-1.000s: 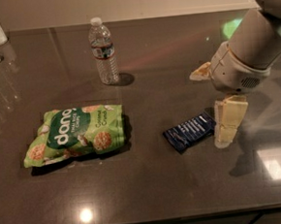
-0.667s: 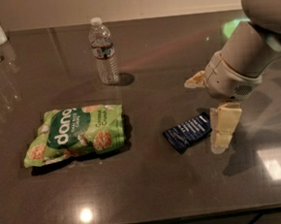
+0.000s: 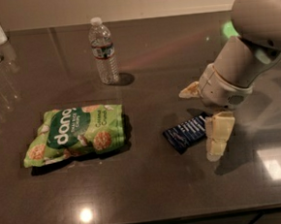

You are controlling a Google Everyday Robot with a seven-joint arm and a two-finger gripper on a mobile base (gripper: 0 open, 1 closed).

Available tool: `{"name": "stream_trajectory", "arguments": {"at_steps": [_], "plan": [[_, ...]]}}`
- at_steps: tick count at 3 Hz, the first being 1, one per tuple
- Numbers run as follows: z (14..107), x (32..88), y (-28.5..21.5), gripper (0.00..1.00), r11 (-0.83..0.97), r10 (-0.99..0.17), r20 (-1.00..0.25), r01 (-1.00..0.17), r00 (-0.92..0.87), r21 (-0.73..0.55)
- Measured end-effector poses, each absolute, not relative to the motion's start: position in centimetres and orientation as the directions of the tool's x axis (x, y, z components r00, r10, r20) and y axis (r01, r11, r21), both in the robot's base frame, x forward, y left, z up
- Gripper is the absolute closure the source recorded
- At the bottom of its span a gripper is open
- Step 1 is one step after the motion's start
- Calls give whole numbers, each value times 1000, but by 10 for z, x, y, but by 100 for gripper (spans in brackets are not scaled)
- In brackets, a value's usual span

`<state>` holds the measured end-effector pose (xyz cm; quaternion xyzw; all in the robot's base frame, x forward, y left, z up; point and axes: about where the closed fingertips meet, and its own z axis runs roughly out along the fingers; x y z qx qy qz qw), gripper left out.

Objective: Pick rxbar blueberry

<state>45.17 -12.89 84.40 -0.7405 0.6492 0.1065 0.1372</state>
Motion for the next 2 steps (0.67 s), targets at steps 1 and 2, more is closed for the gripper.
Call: {"name": "stream_trajectory", "arguments": {"at_steps": [1,2], "plan": [[835,449,-129,12,-127,-931,-339,-991,137,-51],[831,446,-128,29,-136,-930,-340,-990,141,-40]]}}
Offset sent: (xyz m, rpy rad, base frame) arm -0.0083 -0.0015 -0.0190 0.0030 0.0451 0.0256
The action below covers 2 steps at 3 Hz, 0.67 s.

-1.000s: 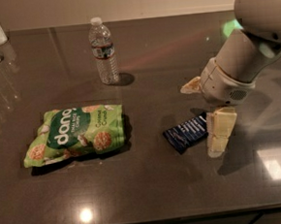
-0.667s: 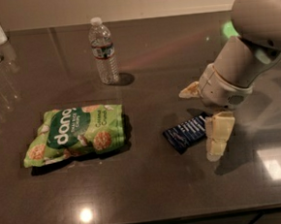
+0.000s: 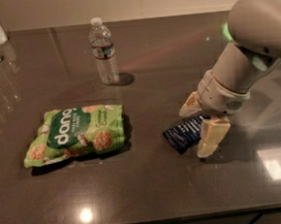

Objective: Pick rxbar blueberry

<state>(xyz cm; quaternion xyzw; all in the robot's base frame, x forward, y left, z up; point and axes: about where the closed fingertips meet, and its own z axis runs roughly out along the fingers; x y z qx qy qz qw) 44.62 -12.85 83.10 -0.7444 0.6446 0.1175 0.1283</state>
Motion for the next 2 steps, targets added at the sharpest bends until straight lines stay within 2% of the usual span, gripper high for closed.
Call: {"name": "stream_trajectory", "arguments": {"at_steps": [2], "plan": [[835,444,-132,75,-142,-927,-346,-989,147,-40]]}}
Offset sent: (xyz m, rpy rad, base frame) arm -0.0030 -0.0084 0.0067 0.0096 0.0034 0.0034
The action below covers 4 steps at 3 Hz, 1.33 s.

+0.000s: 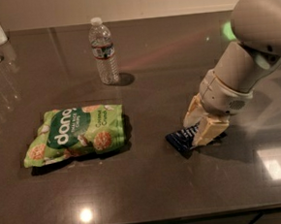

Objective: Pick rxbar blueberry

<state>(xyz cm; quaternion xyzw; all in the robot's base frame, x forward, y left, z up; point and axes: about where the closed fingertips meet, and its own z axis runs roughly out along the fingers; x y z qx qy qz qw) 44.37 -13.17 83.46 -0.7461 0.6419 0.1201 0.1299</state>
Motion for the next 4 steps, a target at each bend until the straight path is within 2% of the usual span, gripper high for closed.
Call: {"name": "stream_trajectory", "arguments": {"at_steps": [1,4], "plan": [[847,444,-135,97,-133,-925,-352,-990,144,-56],[925,462,-146,100,-68,-902,-416,-989,117,-132]]}}
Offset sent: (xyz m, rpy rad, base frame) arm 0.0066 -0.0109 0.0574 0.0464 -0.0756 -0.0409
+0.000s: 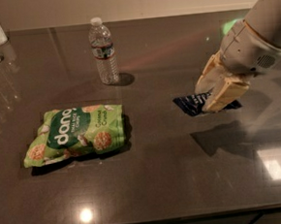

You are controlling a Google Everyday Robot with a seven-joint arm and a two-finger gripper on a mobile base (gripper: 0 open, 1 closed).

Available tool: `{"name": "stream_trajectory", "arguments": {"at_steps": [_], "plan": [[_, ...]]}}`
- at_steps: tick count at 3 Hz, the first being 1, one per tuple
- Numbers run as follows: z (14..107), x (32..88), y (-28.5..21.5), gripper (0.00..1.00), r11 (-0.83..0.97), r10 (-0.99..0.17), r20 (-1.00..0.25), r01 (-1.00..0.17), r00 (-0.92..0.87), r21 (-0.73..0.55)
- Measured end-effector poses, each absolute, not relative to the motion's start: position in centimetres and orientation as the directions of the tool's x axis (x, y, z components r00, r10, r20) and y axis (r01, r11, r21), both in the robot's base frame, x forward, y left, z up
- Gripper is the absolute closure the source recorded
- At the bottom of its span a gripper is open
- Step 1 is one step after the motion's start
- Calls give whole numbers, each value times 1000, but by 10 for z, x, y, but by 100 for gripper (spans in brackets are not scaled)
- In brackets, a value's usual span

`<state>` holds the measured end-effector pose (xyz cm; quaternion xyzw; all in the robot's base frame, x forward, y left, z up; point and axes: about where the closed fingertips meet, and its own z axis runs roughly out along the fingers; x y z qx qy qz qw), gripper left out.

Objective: Pick rxbar blueberry

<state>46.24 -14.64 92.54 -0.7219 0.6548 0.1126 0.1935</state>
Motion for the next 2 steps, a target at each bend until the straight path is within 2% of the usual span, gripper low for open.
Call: {"name": "stream_trajectory", "arguments": {"at_steps": [1,2], "plan": [[979,475,-149,100,-12,-891,-446,-986,88,-169],[979,475,-149,100,-12,-891,-446,-986,88,-169]]}}
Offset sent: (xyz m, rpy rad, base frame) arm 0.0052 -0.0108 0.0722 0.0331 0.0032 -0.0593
